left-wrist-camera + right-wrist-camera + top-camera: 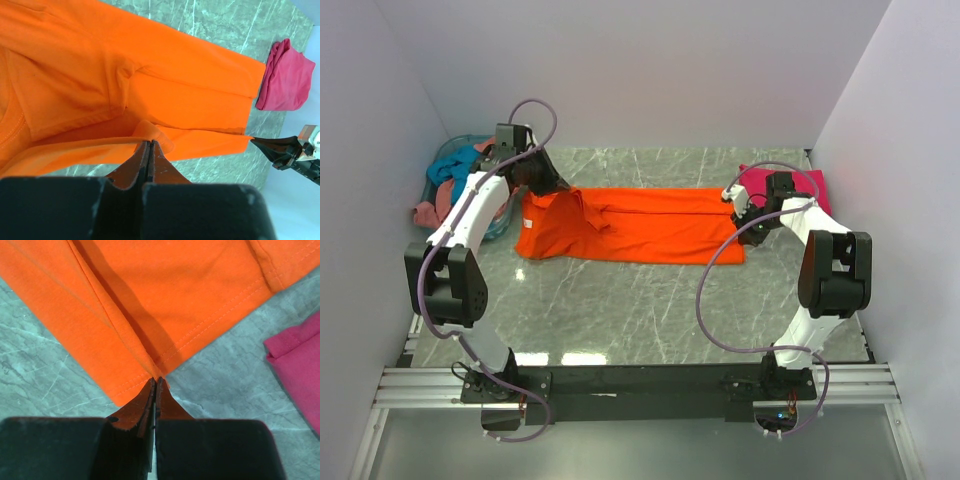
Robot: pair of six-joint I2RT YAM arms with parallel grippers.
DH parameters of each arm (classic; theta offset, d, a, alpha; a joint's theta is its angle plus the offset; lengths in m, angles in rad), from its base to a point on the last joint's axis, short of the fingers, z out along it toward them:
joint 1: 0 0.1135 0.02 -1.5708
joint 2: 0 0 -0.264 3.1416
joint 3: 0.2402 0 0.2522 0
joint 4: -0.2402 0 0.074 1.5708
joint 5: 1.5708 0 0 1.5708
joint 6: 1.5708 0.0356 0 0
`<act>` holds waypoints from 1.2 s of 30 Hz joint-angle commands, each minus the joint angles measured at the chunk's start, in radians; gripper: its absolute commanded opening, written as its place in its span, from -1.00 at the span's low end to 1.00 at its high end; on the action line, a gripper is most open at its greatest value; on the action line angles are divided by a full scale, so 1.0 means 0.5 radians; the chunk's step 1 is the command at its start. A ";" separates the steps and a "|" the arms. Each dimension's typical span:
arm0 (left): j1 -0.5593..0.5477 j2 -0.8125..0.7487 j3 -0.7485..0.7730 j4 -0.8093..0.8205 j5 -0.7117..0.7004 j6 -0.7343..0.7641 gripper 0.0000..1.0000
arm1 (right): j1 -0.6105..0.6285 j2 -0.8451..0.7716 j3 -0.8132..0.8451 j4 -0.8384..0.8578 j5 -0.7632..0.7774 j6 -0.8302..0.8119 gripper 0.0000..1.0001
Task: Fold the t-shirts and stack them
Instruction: Fold the tshirt
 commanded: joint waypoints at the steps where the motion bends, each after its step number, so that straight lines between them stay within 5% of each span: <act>1: 0.008 -0.027 0.095 0.031 0.024 0.035 -0.99 | -0.022 -0.061 0.011 0.075 0.036 0.058 -1.00; 36: 0.112 -0.015 0.040 0.061 0.039 0.023 -0.99 | 0.070 0.274 0.409 -0.020 0.134 0.215 -1.00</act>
